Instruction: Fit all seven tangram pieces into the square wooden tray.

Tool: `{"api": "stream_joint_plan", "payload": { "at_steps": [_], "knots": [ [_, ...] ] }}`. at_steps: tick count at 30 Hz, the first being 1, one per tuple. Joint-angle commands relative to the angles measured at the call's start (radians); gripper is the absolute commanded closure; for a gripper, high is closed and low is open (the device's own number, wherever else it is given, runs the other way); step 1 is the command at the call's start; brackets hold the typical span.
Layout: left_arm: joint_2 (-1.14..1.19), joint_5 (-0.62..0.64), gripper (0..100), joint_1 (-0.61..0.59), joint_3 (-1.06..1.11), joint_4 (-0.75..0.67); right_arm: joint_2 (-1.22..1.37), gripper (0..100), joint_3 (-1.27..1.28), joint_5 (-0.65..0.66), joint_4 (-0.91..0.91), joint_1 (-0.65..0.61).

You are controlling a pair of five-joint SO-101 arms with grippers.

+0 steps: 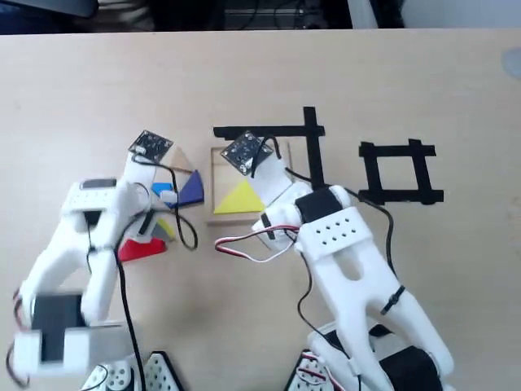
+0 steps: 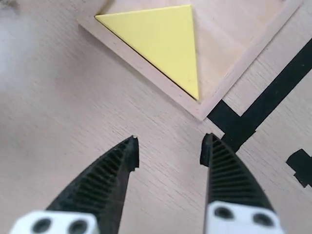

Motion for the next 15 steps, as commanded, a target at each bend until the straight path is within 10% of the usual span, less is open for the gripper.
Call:
{"api": "stream_joint_plan", "payload": {
  "at_steps": [1,15],
  "knots": [
    [-0.230,-0.011,67,0.010,0.091,-0.026,0.002,77.3,-0.004,0.009,-0.014,-0.017],
    [-0.345,-0.003,67,0.028,0.203,0.115,0.001,77.3,0.001,0.008,-0.012,-0.017]
  ]
}}
